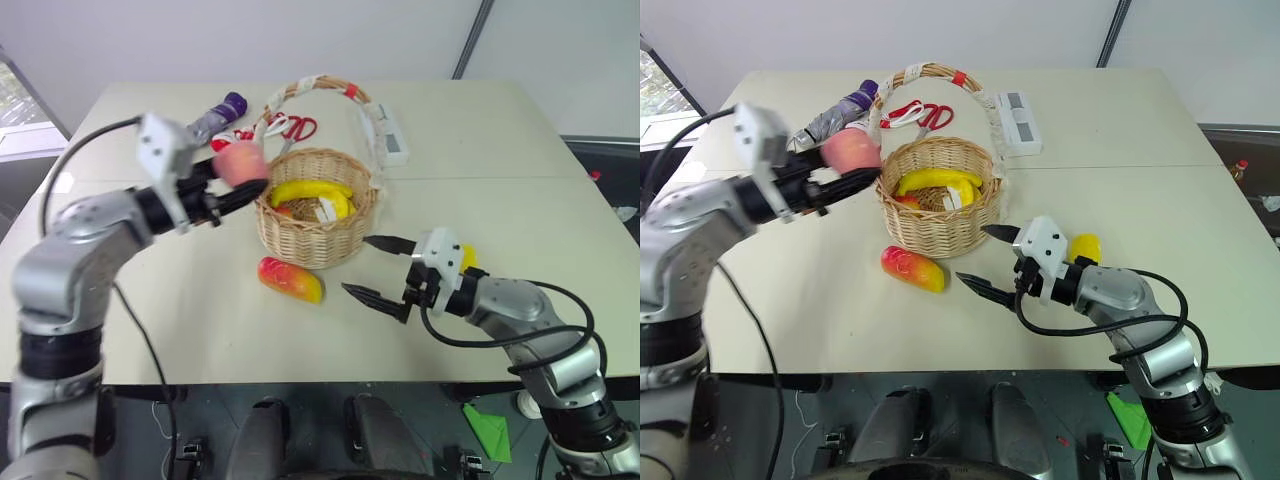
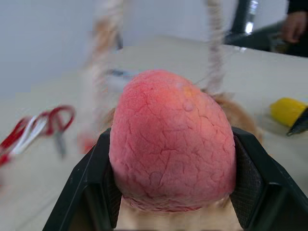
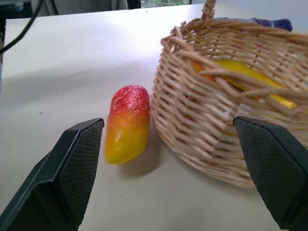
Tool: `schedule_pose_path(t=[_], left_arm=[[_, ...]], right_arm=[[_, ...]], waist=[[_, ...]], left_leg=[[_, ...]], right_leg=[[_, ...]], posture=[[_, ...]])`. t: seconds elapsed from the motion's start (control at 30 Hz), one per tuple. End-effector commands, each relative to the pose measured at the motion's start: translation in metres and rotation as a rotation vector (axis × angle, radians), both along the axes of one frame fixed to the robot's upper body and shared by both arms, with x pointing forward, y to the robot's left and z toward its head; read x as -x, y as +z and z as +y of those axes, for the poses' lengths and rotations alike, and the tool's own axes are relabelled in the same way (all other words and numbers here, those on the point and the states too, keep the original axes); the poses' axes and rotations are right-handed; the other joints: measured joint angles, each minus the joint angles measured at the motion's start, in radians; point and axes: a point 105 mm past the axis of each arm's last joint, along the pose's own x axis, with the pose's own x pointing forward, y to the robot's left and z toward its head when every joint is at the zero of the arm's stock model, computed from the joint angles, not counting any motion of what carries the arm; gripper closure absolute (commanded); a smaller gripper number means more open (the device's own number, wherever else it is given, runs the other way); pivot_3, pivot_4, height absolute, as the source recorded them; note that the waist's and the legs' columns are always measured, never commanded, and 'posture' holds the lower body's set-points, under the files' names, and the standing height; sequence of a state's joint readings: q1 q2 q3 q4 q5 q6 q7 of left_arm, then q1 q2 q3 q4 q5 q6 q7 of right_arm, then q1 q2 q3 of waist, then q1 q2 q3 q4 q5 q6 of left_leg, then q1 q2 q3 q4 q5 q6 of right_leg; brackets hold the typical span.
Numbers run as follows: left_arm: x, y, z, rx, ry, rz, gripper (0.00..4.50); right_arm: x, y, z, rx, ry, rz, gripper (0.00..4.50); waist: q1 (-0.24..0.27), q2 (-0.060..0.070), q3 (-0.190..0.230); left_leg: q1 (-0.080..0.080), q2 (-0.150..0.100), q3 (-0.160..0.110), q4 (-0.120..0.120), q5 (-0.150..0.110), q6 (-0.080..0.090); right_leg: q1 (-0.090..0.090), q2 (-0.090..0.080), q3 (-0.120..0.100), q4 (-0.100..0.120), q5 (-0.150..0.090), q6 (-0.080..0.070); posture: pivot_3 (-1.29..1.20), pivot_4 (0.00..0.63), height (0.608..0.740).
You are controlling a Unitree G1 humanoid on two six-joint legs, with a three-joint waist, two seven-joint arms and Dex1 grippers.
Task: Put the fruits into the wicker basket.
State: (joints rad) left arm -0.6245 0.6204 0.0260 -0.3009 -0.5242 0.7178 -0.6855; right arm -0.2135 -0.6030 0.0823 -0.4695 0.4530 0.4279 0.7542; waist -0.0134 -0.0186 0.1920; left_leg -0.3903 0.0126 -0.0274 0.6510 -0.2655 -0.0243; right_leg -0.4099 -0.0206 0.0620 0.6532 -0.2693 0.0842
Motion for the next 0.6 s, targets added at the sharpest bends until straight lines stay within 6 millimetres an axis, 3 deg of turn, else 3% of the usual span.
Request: schedule_pose_path(t=[0.03,0.1,0.13,0.2,0.4,0.53,0.6], left_arm=[[-0.016,-0.004,-0.021,-0.037,0.002,-0.014,2.06],[-0.022,-0.008,-0.027,-0.054,-0.006,-0.010,2.06],[-0.025,-0.009,-0.029,-0.051,-0.006,-0.003,1.08],[-0.029,-0.009,-0.029,-0.037,-0.003,0.003,0.13],[-0.020,-0.003,-0.010,-0.028,-0.021,-0.051,0.05],[-0.013,0.002,0.021,0.033,0.035,-0.037,0.05],[0.001,0.000,0.045,0.054,0.035,-0.022,0.05]], right_arm=[[0.001,0.009,0.006,-0.017,0.014,-0.044,0.00],[0.001,0.009,0.007,-0.012,0.009,-0.045,0.00],[0.000,0.009,0.007,-0.007,0.001,-0.044,0.00],[-0.002,0.005,0.008,0.009,-0.018,-0.036,0.00],[-0.004,-0.007,0.017,0.062,-0.030,-0.005,0.00],[-0.003,-0.012,0.027,0.073,0.003,0.023,0.00],[0.004,-0.017,0.044,0.071,0.060,0.054,0.00]], waist=[[-0.006,0.000,0.000],[-0.009,0.000,0.000],[-0.010,0.000,0.000],[-0.011,0.000,0.000],[-0.009,0.000,0.000],[-0.007,0.000,0.000],[-0.010,0.000,0.000]], left_leg=[[0.000,0.000,0.000,0.000,0.000,0.000],[0.000,0.002,0.000,0.000,0.000,0.000],[0.000,0.002,0.000,0.000,0.000,0.000],[0.000,0.004,0.000,-0.001,0.000,0.000],[0.000,0.004,-0.001,0.000,0.000,0.000],[-0.001,0.004,-0.001,-0.001,0.000,0.000],[-0.001,0.004,-0.001,0.000,0.000,0.000]], right_leg=[[-0.001,0.001,0.000,0.000,0.000,0.000],[-0.001,0.003,0.000,0.000,0.000,0.000],[-0.002,0.004,0.001,0.000,0.000,0.000],[-0.003,0.006,0.001,0.001,0.000,-0.001],[-0.003,0.005,0.001,0.002,0.000,-0.001],[-0.004,0.005,0.002,0.002,0.000,-0.001],[-0.003,0.005,0.002,0.002,0.000,-0.001]], posture=[[0.00,0.150,0.740],[0.00,0.150,0.740],[0.00,0.150,0.740],[0.00,0.150,0.740],[0.00,0.150,0.740],[0.00,0.150,0.740],[0.00,0.150,0.740]])
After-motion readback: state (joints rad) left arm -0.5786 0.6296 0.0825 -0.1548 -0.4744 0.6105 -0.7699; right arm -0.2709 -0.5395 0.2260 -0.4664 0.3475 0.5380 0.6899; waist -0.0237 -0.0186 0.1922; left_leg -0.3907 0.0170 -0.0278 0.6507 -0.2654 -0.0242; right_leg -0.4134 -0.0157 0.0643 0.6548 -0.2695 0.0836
